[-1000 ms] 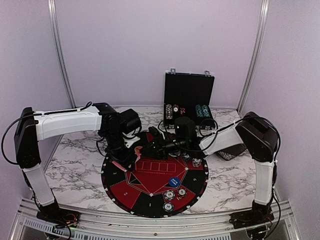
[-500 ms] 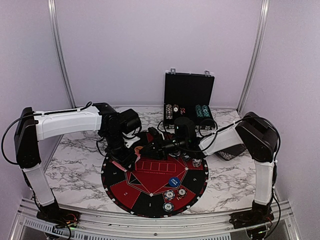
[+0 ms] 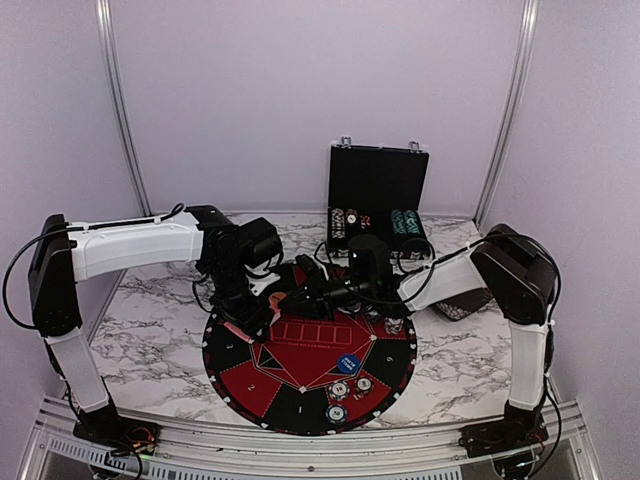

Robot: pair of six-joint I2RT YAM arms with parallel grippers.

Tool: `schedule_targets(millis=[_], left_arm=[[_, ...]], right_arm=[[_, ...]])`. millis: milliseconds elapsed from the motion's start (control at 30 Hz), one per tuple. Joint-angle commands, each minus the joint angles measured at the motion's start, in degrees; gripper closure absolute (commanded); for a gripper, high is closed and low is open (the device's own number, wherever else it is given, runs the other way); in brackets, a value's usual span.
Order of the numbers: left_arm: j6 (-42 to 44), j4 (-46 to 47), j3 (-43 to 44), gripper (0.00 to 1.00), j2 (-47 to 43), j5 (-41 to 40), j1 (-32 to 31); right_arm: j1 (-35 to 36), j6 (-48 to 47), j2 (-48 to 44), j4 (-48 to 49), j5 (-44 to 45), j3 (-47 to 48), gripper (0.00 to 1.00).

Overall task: Distribute texas hold em gaming equipment
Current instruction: Distribute the poker card in the small blind area.

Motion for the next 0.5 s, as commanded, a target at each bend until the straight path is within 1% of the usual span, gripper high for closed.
schedule_targets(millis=[0,467], left_arm=[[0.65,0.53,0.05,0.45,-1.02,0.65,0.33],[0.84,0.48,-0.46,0.45,-1.54,0.82,0.33]], right_arm=[[0.76,0.02,0.91,0.57,0.25,1.67,0.90],[0.37,-0.10,0.73,-0.01,0.48,1.81,0.99]])
